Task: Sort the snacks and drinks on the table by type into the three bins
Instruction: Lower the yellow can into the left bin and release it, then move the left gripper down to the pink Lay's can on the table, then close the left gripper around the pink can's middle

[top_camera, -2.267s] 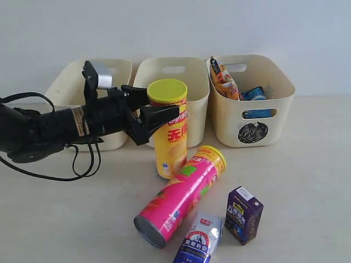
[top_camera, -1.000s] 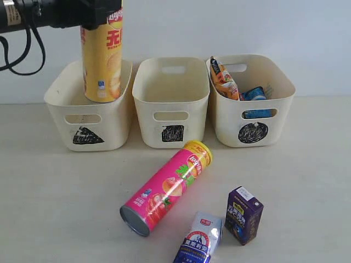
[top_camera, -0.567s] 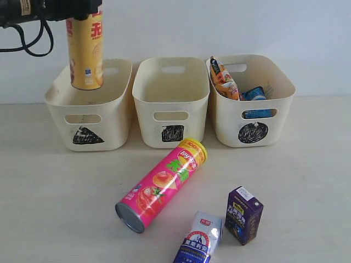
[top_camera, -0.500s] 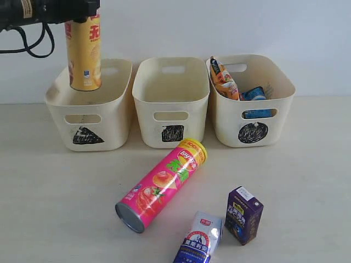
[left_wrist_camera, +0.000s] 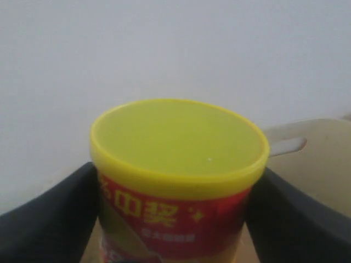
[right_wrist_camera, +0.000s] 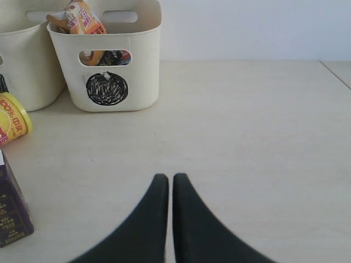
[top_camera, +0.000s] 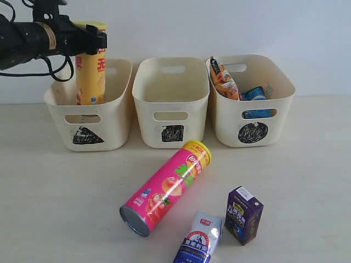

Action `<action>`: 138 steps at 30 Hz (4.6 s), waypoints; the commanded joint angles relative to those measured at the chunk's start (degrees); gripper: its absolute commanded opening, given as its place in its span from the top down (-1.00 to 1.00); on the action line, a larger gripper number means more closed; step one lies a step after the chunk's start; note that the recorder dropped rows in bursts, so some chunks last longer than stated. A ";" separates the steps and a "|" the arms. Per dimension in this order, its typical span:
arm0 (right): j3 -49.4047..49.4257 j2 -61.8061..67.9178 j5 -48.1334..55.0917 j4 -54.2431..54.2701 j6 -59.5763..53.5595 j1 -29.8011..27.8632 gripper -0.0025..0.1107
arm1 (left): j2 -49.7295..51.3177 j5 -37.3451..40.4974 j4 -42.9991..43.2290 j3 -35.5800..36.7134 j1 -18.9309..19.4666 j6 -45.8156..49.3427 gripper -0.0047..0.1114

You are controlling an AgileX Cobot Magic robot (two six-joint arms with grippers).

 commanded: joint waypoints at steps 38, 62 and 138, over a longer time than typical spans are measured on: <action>0.19 -0.31 -0.23 0.09 -0.14 -0.09 0.96 | -20.73 8.31 4.12 12.05 -0.06 2.15 0.83; 0.19 -0.31 -0.24 0.09 -0.04 -0.09 0.96 | -27.44 34.09 -3.43 22.18 -17.66 22.46 0.85; 0.19 -0.31 -0.55 0.09 -0.04 -0.09 0.96 | 2.69 38.99 -50.86 12.21 -33.44 60.77 0.49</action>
